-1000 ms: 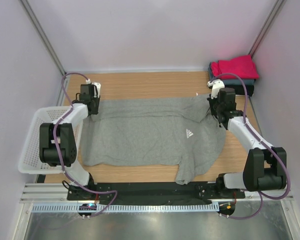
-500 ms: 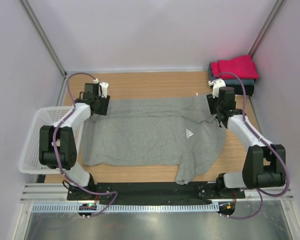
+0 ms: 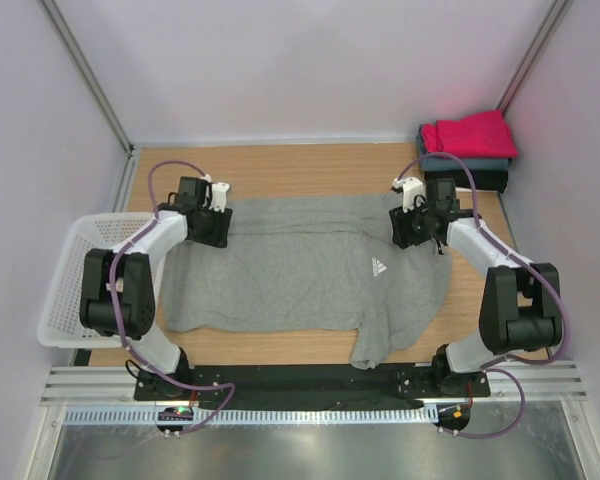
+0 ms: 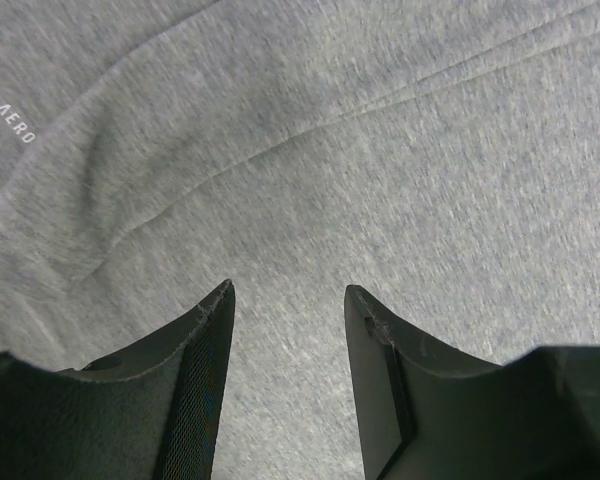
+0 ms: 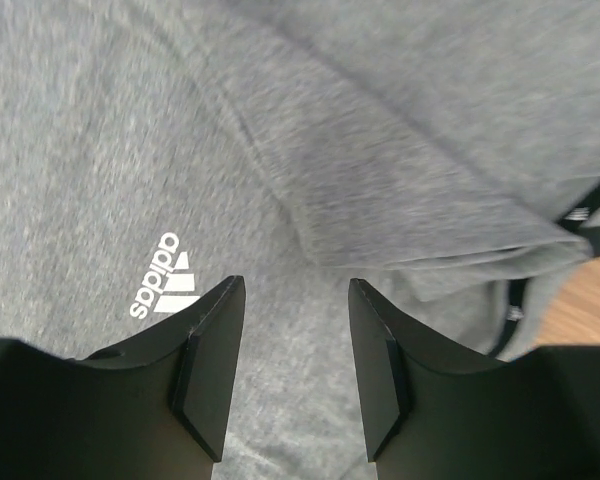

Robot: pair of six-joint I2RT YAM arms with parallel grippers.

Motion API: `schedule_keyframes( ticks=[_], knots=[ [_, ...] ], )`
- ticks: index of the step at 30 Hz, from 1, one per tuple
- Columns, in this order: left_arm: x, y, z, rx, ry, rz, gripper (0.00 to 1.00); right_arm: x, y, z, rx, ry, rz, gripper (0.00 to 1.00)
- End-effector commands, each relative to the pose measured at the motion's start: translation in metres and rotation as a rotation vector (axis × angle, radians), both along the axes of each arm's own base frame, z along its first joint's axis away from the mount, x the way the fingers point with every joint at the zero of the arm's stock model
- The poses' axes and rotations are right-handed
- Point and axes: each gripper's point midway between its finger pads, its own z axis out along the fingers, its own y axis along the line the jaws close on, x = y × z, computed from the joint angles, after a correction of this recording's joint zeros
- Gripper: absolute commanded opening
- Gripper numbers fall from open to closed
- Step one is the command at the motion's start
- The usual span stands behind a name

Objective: Fold and stack the t-shirts
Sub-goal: Fold the tshirt

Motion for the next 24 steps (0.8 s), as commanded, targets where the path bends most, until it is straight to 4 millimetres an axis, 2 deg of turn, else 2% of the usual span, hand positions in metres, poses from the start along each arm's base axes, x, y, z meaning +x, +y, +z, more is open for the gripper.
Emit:
schedule_keyframes(
  ticks=[1, 6, 19, 23, 24],
  knots=[
    [-0.004, -0.005, -0.004, -0.033, 0.022, -0.011, 0.49, -0.01, 0.017, -0.02, 0.079, 0.079, 0.059, 0.52],
    [-0.008, -0.005, -0.018, -0.034, 0.067, -0.007, 0.49, -0.001, 0.016, -0.034, 0.072, 0.101, 0.043, 0.51],
    [-0.009, -0.006, -0.028, -0.034, 0.087, -0.009, 0.48, 0.015, 0.008, -0.053, 0.034, 0.09, 0.01, 0.5],
    [-0.008, -0.005, -0.028, -0.031, 0.084, -0.007, 0.48, 0.025, 0.009, -0.053, 0.037, 0.074, 0.002, 0.42],
    [-0.009, -0.005, -0.028, -0.031, 0.085, -0.006, 0.48, 0.024, 0.009, -0.055, 0.038, 0.081, -0.003, 0.37]
  ],
)
